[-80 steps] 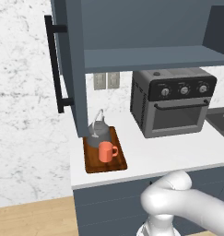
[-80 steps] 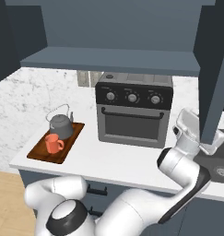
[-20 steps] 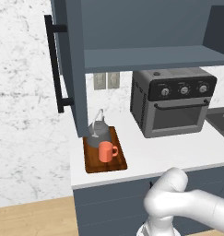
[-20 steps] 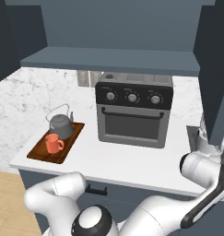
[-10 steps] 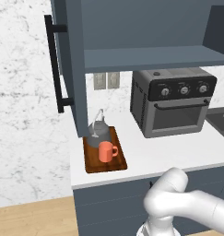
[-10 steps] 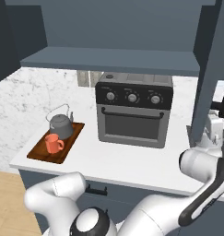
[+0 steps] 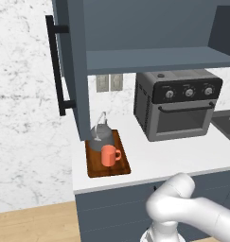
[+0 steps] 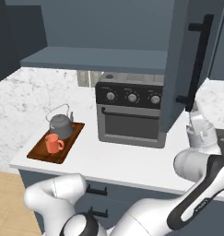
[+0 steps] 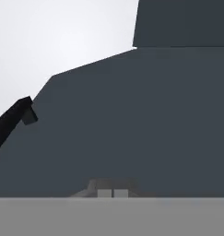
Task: Pick the kettle from the counter and place it on the tray. Then pick the mug from the cabinet and place it on the tray. Then close the cabinet doors.
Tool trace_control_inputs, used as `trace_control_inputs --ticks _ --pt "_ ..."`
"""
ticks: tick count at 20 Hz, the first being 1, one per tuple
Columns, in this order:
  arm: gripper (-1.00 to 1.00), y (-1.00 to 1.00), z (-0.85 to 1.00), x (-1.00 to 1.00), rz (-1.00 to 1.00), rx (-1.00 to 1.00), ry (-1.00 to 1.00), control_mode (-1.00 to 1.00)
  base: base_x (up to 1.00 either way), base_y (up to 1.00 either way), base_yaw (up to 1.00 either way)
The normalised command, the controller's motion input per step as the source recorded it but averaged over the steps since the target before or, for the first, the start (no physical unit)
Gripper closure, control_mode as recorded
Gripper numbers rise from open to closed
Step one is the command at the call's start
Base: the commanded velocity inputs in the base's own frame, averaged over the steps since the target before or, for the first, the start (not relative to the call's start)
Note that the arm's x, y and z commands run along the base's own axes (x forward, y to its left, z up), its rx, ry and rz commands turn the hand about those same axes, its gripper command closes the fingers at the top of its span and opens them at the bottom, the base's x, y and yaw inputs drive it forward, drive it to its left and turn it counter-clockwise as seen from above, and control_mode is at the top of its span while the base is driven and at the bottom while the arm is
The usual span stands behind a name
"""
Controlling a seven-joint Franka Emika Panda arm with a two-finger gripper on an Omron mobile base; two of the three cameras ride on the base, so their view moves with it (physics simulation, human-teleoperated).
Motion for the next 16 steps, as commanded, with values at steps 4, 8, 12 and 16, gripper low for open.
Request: trace_control_inputs --ticks 4,8,12,16 --pt "1.0 0.59 0.42 -0.12 -0.04 -0.1 0.15 -1.0 0.0 0.0 0.0" --pt "1.0 0.71 0.27 0.01 0.0 -0.06 0.16 -1.0 0.0 0.0 0.0" --pt "1.0 0.66 0.22 0.09 0.0 -0.03 0.25 -1.0 0.0 0.0 0.0" --pt "1.0 0.57 0.08 0.34 0.04 0.0 0.34 -1.0 0.0 0.0 0.0"
